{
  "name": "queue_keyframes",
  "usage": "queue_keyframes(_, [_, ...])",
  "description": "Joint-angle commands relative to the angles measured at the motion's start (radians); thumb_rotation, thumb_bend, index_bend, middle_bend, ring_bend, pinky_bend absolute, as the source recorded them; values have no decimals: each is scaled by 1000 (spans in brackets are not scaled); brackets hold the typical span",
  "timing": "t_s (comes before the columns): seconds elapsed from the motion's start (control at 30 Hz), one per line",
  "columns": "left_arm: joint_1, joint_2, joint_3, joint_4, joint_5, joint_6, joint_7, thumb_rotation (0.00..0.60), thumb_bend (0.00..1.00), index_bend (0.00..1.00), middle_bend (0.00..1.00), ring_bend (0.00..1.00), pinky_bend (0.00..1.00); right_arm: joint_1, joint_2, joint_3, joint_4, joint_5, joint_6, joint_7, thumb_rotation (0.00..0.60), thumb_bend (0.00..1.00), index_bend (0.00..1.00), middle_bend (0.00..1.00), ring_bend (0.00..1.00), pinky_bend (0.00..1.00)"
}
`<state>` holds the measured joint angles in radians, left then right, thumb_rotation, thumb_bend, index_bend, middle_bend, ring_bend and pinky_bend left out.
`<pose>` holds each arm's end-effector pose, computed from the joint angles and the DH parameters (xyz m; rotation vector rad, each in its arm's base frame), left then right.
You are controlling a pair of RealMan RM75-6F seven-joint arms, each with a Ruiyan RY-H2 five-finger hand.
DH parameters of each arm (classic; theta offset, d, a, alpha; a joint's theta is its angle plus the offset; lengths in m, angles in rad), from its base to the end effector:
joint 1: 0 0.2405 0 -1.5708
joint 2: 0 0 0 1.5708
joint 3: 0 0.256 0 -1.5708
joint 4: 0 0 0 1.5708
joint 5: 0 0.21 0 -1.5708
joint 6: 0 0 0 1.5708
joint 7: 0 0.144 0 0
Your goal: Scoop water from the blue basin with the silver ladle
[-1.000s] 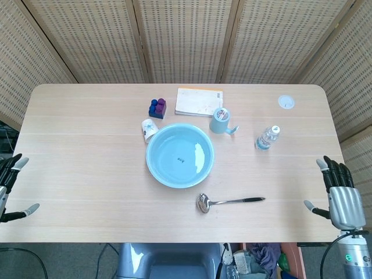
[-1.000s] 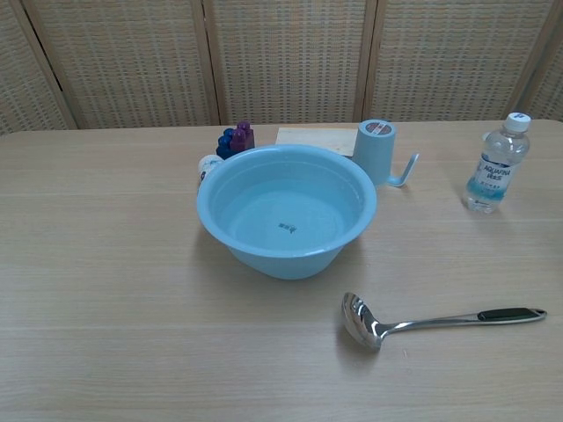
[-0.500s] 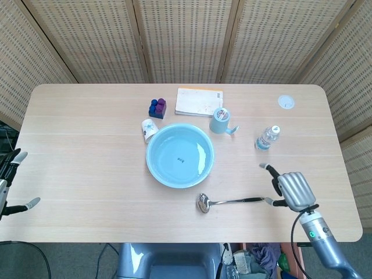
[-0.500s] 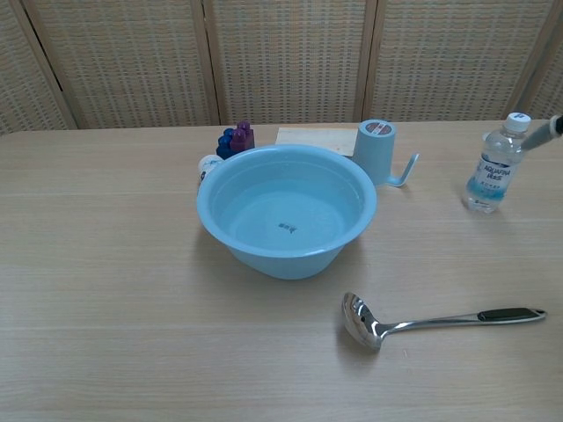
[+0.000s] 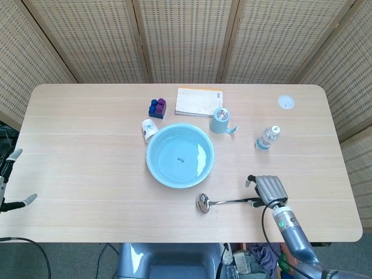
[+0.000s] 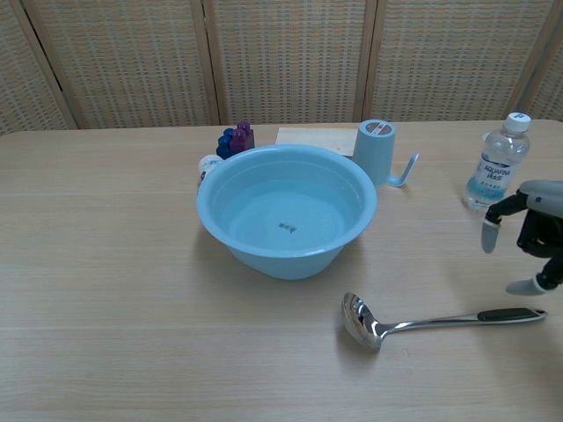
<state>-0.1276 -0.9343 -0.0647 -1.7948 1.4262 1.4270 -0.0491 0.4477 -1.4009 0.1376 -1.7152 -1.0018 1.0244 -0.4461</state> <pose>-0.2891 0.1939 0.1973 -1.3605 -0.9742 -0.9210 -0.2294 -0.2684 0.0175 1.6676 -1.2081 0.7036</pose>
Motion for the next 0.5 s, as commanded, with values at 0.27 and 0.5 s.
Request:
queue_keyframes(0.27, [-7, -12, -1, -5, -8, -13, 33, 600, 0, 0, 0, 0, 0, 32, -110, -22, 66, 83, 26, -64, 600, 337, 489, 949, 1000, 1000])
queue_keyframes(0.5, [-9, -18, -3, -9, -17, -18, 48, 600, 0, 0, 0, 0, 0, 18, -140, -51, 122, 54, 64, -56, 600, 337, 489, 949, 1000, 1000])
